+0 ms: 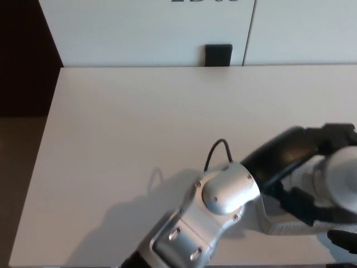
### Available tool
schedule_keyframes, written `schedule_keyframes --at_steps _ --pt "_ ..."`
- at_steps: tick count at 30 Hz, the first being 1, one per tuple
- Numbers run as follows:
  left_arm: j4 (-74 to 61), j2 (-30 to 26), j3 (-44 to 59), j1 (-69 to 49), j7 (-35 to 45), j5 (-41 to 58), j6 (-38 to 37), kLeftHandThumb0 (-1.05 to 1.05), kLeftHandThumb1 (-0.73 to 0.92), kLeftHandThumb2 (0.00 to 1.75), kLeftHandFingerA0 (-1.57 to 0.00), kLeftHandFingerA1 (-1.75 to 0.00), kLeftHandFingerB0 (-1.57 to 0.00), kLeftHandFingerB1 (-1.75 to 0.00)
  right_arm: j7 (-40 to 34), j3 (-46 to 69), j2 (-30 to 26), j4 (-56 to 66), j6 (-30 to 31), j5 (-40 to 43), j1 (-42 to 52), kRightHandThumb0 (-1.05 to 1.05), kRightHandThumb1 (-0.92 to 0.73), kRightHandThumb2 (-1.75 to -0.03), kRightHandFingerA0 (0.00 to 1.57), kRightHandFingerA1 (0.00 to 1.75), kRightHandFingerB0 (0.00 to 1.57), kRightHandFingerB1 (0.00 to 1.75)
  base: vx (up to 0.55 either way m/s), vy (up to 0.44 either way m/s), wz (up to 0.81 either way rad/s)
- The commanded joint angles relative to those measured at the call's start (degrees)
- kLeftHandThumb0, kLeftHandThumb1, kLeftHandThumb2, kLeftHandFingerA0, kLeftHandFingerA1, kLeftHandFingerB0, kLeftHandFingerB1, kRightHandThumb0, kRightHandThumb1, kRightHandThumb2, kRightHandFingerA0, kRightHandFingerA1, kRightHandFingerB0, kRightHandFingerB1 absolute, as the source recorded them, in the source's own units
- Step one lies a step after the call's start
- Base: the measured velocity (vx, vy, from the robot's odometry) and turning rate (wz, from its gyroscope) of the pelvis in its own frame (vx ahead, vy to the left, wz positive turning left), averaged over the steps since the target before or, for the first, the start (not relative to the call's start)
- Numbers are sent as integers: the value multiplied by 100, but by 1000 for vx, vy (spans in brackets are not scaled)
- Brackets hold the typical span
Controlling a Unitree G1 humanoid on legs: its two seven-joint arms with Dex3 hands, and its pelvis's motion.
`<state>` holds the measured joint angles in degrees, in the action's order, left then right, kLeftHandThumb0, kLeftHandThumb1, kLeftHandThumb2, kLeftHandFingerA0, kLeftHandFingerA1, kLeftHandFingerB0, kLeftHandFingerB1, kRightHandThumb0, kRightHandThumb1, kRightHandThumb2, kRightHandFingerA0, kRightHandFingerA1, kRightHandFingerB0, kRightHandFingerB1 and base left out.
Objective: The robot walk up to a desk on which a bottle is kept on the left hand side and a container is kept on the right hand side. The robot uses its left hand to pick up the bottle and places it in the container.
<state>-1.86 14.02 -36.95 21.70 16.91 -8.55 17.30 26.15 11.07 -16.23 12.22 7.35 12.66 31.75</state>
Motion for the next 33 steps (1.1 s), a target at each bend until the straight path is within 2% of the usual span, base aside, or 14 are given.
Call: schedule_keyframes --at_steps 1,3,8,9,11,12,16,20,26,29,30,31,32,33 --pt "-478 42 -442 -201 183 96 292 -35 79 69 -100 -110 -80 -90 -42 -7 -130 48 -60 -108 -111 -49 -80 -81 14 46 9 36 0 0 0" --pt "-526 -29 -511 -244 202 113 224 -36 81 63 -95 -114 -79 -87 -99 24 -60 84 18 -43 -101 -41 -86 -65 3 30 0 19 0 0 0" --pt "-494 -74 -461 -296 201 195 136 -36 79 63 -96 -116 -78 -90 -116 15 -79 94 17 -119 -118 -50 -74 -86 7 41 0 16 0 0 0" --pt "-518 -76 -388 -275 220 227 250 -38 80 63 -97 -115 -78 -89 -135 5 -86 137 41 -148 -130 -56 -72 -86 0 20 0 0 0 0 0" --pt "-524 -69 -322 -250 245 268 309 -37 81 63 -98 -113 -78 -88 -140 -8 -93 136 67 -168 -171 -49 -82 -68 5 33 1 17 0 0 0" --pt "-515 -59 -279 -226 251 284 323 -38 81 64 -99 -112 -79 -87 -120 -25 -137 119 90 -201 -214 -31 -71 -118 1 51 0 49 0 0 0" --pt "-498 -31 -194 -211 262 343 300 -38 81 63 -98 -110 -78 -88 -91 3 -138 122 242 -100 -265 -32 -71 -117 2 50 0 48 0 0 0" --pt "-500 -17 -30 -181 273 410 182 -35 80 66 -95 -115 -81 -84 -114 11 -66 108 105 -106 -303 -44 -84 -64 26 40 20 32 0 0 0" --pt "-511 -19 308 -69 175 427 200 -32 78 68 -97 -121 -79 -90 -74 73 -15 38 134 31 -376 -45 -82 -64 26 41 24 36 0 0 0" --pt "-465 0 675 21 81 480 371 -31 78 64 -104 -108 -83 -77 -70 66 -3 3 115 13 -422 -45 -82 -64 26 41 23 36 0 0 0" --pt "-417 7 788 21 44 513 373 -34 78 64 -104 -74 -68 -43 -87 54 -3 -7 95 -27 -425 -43 -84 -64 27 41 24 36 0 0 0" --pt "-362 25 925 21 13 541 382 -34 78 64 -104 -74 -68 -43 -108 43 0 -18 75 -73 -427 -43 -84 -64 27 41 24 36 0 0 0" --pt "-335 37 998 22 -8 551 407 -51 73 63 -62 -43 -32 -31 -107 46 3 -25 66 -75 -432 -42 -84 -64 27 41 24 36 0 0 0" --pt "-322 45 1034 22 -17 553 424 -51 73 63 -62 -43 -32 -31 -104 49 6 -30 63 -71 -435 -42 -84 -64 27 41 24 36 0 0 0"
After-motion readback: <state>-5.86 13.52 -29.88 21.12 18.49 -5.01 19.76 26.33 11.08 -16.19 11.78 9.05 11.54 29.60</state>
